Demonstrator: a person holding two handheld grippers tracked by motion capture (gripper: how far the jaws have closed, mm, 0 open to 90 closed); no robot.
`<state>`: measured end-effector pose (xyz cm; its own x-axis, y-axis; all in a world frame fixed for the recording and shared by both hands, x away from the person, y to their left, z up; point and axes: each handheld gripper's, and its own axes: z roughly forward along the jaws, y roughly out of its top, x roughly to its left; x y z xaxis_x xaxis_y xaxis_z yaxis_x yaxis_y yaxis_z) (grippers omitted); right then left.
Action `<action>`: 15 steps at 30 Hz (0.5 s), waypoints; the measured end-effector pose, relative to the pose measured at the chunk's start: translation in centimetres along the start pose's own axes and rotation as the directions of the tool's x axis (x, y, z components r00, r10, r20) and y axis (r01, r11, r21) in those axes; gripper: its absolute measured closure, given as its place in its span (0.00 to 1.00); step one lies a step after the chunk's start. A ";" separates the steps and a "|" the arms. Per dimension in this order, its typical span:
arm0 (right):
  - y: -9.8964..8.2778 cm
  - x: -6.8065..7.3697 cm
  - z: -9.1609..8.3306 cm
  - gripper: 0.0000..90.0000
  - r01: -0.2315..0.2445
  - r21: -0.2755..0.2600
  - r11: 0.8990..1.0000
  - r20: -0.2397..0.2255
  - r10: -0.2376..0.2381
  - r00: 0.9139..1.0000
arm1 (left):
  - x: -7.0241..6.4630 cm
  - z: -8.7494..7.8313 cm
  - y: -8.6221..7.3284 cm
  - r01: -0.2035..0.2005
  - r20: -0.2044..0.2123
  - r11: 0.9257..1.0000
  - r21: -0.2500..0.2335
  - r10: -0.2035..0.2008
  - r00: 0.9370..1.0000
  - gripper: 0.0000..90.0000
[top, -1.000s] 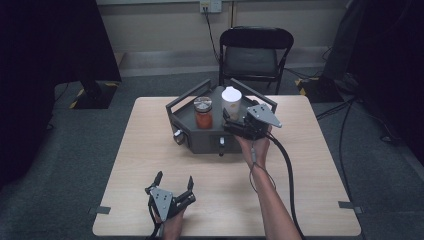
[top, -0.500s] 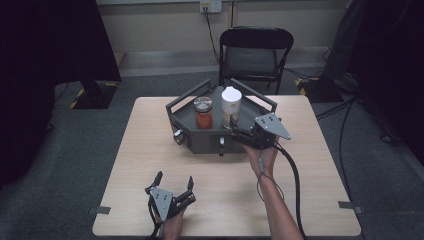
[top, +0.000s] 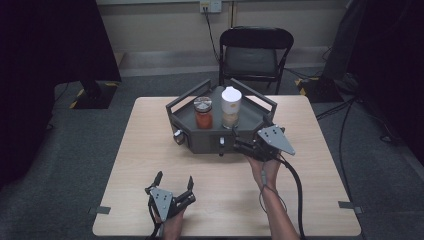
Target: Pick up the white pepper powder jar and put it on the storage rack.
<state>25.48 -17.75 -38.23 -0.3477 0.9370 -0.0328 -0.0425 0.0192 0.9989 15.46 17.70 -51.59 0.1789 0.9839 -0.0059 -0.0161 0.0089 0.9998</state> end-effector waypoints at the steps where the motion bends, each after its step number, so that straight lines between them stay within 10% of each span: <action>1: -0.2 0.1 -0.2 0.00 -0.002 -0.001 1.000 0.006 0.002 1.000 | 0.0 0.0 0.0 0.000 0.000 1.000 0.000 0.000 1.000 0.00; 15: -2.2 0.4 -3.0 0.00 -0.019 0.013 1.000 0.017 0.019 1.000 | 0.0 0.0 0.0 0.000 0.000 1.000 -0.001 0.000 1.000 0.00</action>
<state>22.63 -18.47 -40.50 -0.3326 0.9430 -0.0135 -0.0233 0.0060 0.9997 15.47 17.70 -51.61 0.1788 0.9839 -0.0061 -0.0170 0.0093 0.9998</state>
